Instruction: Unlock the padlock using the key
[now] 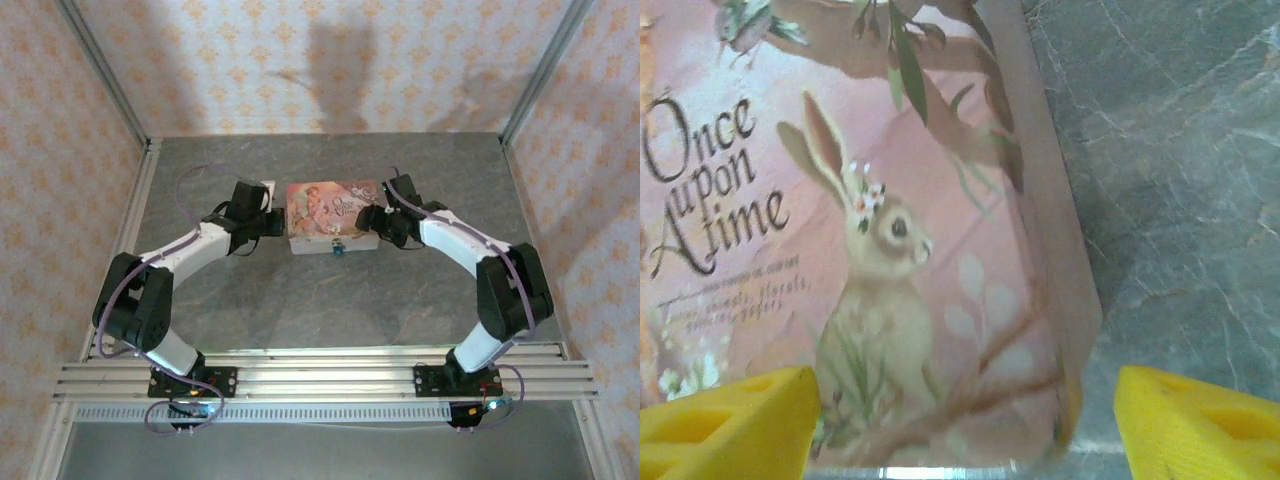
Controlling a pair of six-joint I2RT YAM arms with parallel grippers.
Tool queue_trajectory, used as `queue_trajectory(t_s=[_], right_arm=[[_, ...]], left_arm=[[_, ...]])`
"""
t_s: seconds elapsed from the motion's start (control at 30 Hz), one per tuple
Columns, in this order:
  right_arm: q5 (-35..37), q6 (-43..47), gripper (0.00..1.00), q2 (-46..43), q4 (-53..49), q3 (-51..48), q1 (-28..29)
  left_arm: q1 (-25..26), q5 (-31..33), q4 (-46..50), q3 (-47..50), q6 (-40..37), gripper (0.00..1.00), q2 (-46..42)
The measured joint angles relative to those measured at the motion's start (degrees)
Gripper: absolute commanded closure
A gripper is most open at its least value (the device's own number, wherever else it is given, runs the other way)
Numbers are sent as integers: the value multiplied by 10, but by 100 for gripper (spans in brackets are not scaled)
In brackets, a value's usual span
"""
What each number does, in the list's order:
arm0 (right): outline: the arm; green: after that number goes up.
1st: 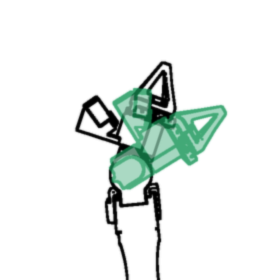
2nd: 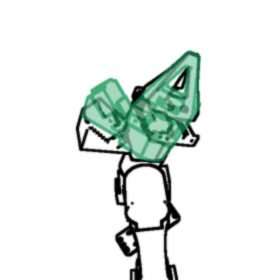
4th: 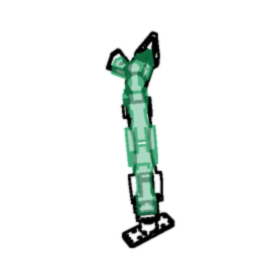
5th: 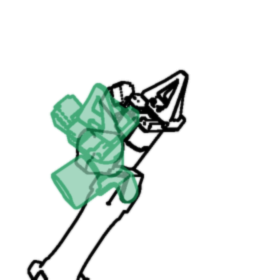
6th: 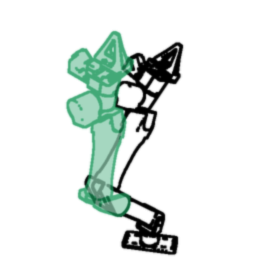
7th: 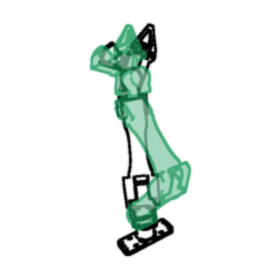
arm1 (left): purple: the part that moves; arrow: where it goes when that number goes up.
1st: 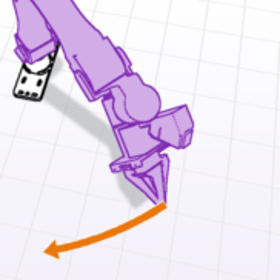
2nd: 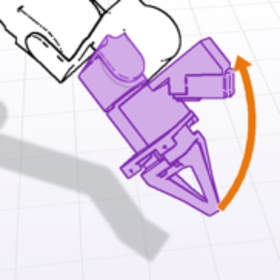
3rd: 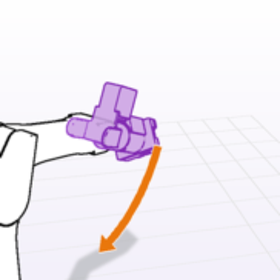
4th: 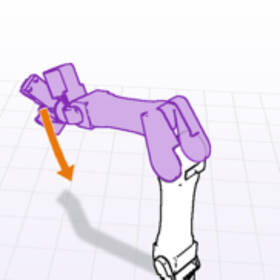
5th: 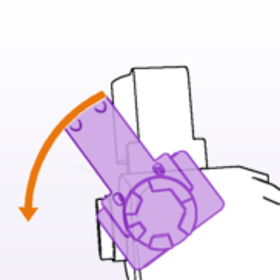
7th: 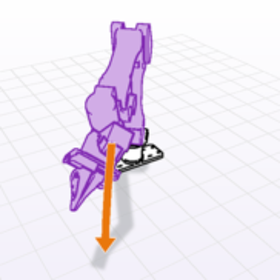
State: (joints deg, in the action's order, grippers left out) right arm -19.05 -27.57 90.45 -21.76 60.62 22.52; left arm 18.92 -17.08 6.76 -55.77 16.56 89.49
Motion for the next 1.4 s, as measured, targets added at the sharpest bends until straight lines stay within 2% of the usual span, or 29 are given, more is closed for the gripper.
queue_trajectory(t_s=[0.2,0.37,0.5,0.6,0.73,0.9,1.07,1.27,1.4], right_arm=[[31,-3,26,-107,0,-55,12],[74,4,41,-158,7,-103,81],[99,14,52,-143,39,-132,152],[110,16,53,-103,73,-134,174],[132,18,56,-34,120,-132,187],[164,19,55,28,156,-116,207],[207,12,51,69,182,-78,222],[247,-12,39,71,197,-73,223],[265,-29,38,77,208,-73,226]], left_arm=[[-10,2,12,12,-2,100,-52],[-11,6,39,56,-2,100,-135],[-10,-8,48,113,13,100,-201],[-4,-18,55,163,31,100,-243],[33,-20,63,196,49,100,-273],[74,-20,62,198,62,100,-281],[85,-27,47,217,65,100,-300],[85,-85,10,252,33,100,-326],[85,-132,-13,264,8,100,-328]])
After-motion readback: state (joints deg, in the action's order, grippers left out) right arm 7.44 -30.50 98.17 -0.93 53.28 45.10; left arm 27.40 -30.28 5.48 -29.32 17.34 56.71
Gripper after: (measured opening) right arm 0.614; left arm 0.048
